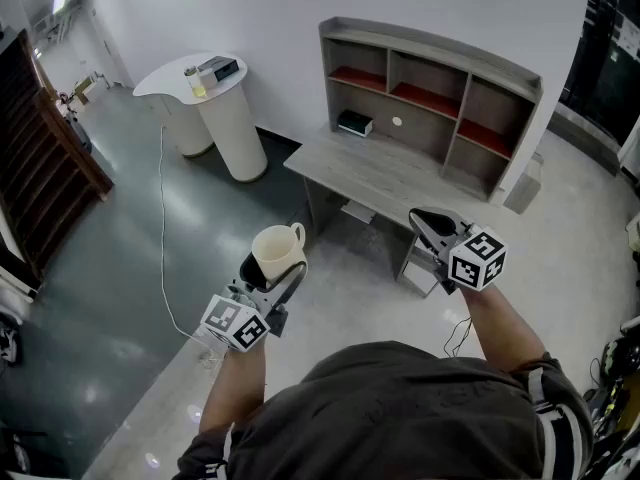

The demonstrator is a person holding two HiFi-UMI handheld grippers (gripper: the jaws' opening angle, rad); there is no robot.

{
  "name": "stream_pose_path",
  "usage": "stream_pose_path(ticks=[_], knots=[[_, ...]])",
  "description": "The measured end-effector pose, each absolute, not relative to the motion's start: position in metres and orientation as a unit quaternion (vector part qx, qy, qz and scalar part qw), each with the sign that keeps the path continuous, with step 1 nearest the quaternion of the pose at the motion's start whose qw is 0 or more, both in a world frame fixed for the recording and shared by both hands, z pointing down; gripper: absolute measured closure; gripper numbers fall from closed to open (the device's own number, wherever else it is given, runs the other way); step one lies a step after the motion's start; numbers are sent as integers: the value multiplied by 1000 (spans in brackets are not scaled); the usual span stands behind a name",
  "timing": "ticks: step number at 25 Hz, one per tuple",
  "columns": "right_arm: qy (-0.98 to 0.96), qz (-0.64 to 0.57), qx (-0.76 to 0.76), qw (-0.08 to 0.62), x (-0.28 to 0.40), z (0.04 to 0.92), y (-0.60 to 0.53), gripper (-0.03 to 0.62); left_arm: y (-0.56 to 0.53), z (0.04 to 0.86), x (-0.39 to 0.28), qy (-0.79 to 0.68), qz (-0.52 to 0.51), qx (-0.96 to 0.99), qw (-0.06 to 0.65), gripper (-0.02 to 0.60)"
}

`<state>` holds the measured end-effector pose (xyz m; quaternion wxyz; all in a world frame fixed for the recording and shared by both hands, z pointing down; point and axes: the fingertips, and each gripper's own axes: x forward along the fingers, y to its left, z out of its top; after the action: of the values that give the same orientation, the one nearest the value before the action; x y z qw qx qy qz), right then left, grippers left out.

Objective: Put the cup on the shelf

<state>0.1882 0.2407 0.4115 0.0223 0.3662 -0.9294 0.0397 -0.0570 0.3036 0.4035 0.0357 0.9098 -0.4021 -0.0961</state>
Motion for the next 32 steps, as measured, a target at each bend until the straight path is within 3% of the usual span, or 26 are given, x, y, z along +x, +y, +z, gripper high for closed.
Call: stream_pose_path(ticks=[25,32], knots=[[-948,50,313,40,261,413,216,602,275,392,35,-432,-118,893,40,179],[-950,54,305,42,245,421,181,602,240,398,23,-431,-121,893,43,181]])
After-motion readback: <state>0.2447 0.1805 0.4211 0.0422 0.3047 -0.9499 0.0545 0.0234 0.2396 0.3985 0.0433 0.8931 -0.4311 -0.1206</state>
